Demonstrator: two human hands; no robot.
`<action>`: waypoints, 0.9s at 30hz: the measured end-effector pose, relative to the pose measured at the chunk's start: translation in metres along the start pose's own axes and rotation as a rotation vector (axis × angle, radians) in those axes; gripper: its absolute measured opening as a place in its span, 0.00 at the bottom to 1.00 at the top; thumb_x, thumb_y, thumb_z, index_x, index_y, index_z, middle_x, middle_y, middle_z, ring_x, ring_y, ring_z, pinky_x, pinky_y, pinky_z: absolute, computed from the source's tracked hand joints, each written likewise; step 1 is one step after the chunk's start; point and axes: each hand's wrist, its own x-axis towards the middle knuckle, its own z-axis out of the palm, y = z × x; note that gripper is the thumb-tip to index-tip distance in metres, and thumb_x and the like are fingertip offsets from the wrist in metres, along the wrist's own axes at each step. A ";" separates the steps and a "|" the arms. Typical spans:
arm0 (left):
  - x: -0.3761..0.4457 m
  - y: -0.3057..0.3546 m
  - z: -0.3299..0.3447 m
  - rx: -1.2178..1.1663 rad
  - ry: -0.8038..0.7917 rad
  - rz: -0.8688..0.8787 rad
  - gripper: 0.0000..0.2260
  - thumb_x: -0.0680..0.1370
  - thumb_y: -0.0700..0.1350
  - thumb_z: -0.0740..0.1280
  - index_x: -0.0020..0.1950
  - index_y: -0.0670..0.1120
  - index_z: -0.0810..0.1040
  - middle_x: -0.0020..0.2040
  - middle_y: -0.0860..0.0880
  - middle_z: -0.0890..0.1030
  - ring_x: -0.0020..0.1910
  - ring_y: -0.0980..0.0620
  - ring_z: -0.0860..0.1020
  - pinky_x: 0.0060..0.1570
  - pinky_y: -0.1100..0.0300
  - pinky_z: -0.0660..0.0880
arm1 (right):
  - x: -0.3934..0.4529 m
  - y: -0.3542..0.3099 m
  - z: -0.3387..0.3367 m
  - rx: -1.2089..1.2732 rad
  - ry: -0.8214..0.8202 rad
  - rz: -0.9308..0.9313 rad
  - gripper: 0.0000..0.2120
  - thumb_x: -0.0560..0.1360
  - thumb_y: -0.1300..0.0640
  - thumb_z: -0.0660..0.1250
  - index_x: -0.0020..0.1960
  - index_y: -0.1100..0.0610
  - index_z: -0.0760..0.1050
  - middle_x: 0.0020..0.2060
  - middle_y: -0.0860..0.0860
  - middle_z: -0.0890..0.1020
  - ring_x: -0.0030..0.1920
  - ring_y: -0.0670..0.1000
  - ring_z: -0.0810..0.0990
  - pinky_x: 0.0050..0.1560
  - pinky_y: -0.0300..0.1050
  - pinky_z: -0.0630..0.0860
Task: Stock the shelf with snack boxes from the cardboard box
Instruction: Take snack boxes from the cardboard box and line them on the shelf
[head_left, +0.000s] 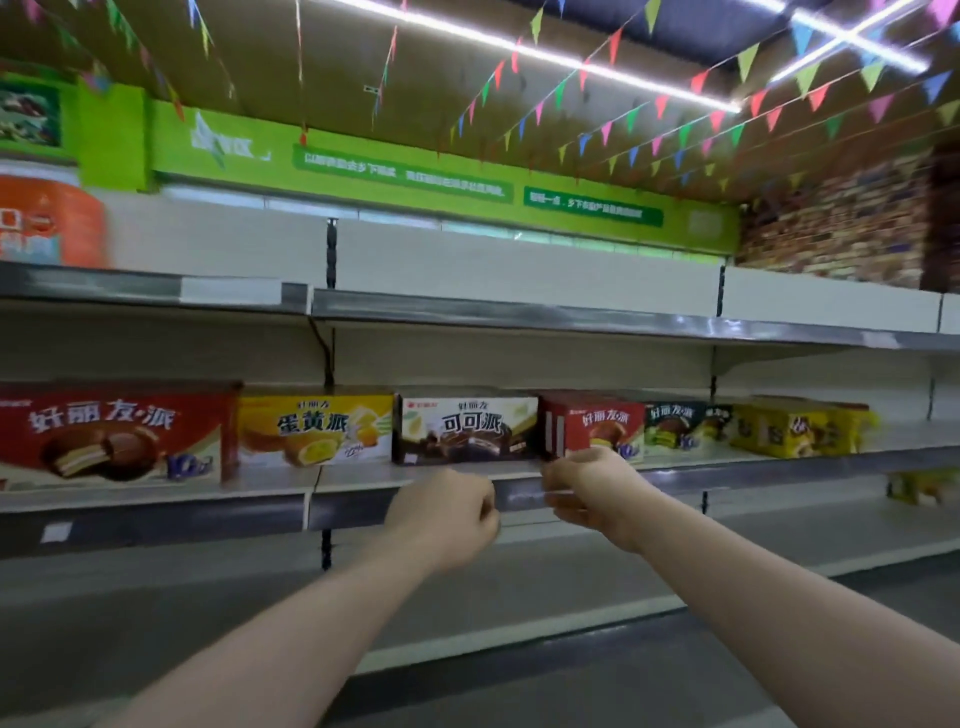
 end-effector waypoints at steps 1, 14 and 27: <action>0.000 0.001 0.004 -0.001 -0.001 0.003 0.09 0.78 0.52 0.60 0.50 0.52 0.79 0.48 0.51 0.81 0.47 0.48 0.79 0.44 0.55 0.77 | 0.003 0.003 -0.002 0.009 0.010 0.001 0.04 0.78 0.63 0.63 0.51 0.63 0.76 0.42 0.57 0.79 0.40 0.52 0.79 0.35 0.40 0.77; 0.084 -0.035 0.017 -0.060 0.047 -0.008 0.10 0.78 0.50 0.62 0.57 0.52 0.78 0.53 0.51 0.81 0.51 0.48 0.78 0.51 0.53 0.78 | 0.104 -0.016 0.015 -0.049 0.102 -0.118 0.13 0.76 0.65 0.62 0.59 0.68 0.75 0.51 0.60 0.81 0.46 0.54 0.78 0.49 0.50 0.79; 0.210 -0.046 0.055 0.200 -0.051 -0.093 0.37 0.76 0.60 0.66 0.78 0.51 0.53 0.79 0.50 0.53 0.77 0.48 0.53 0.76 0.52 0.50 | 0.258 -0.054 0.005 -0.426 -0.028 -0.247 0.14 0.80 0.60 0.58 0.36 0.55 0.68 0.35 0.50 0.72 0.34 0.46 0.70 0.44 0.43 0.71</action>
